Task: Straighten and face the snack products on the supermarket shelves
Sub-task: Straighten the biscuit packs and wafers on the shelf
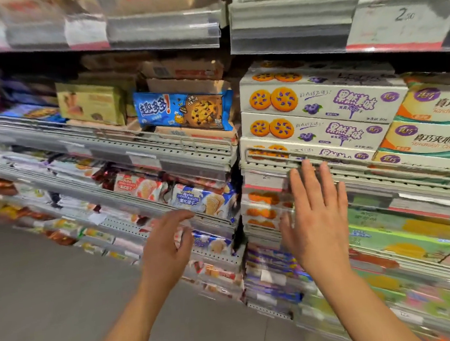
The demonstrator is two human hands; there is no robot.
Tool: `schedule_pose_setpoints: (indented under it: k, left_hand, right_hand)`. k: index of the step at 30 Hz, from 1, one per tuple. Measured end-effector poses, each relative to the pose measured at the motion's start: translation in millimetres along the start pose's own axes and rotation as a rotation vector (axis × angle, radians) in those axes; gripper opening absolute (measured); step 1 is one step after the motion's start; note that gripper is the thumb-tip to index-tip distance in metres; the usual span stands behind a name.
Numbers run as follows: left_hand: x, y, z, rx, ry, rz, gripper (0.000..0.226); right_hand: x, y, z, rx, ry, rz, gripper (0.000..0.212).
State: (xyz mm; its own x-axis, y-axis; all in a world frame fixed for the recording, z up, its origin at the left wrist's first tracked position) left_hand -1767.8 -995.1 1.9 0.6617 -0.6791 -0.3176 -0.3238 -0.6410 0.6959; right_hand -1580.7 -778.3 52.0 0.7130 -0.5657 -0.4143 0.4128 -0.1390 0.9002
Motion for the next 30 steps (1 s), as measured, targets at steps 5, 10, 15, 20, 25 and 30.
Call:
schedule_pose_setpoints:
  k: [5, 10, 15, 20, 25, 30]
  left_hand:
    - [-18.8, 49.4, 7.9, -0.113, 0.010, -0.050, 0.041]
    - [-45.3, 72.9, 30.9, 0.005, 0.096, -0.098, 0.046]
    - [-86.1, 84.8, 74.1, -0.143, -0.084, -0.072, 0.059]
    - [-125.0, 111.2, 115.0, -0.314, -0.196, 0.004, 0.073]
    - [-150.2, 129.5, 150.1, -0.445, -0.321, 0.100, 0.077]
    - [-154.3, 139.9, 158.9, -0.449, -0.372, 0.130, 0.073]
  right_hand:
    - [-1.5, 1.4, 8.2, 0.003, -0.078, -0.005, 0.084]
    - [0.7, -4.5, 14.7, 0.011, -0.099, -0.016, 0.077]
    - [-5.3, -14.2, 26.7, -0.006, -0.151, -0.110, 0.071]
    - [-12.6, -31.6, 56.6, -0.040, -0.280, -0.178, 0.078]
    - [-19.5, -40.0, 69.6, -0.045, -0.377, -0.145, 0.082]
    - [-9.8, -51.0, 117.5, -0.104, -0.402, -0.228, 0.063]
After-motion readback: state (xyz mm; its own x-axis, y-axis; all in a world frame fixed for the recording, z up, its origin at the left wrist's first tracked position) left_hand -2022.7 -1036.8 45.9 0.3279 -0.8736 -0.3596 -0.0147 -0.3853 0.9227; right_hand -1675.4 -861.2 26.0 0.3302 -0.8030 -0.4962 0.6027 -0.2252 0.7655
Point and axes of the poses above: each hand's wrist, its own x-axis away from the middle knuckle, its own y-axis out of the back of the hand, z = x × y, the point moved 2 cm from there along -x, towards the middle knuckle, and after that the axes turned 10 degrees about z, right-handed, at the moved point
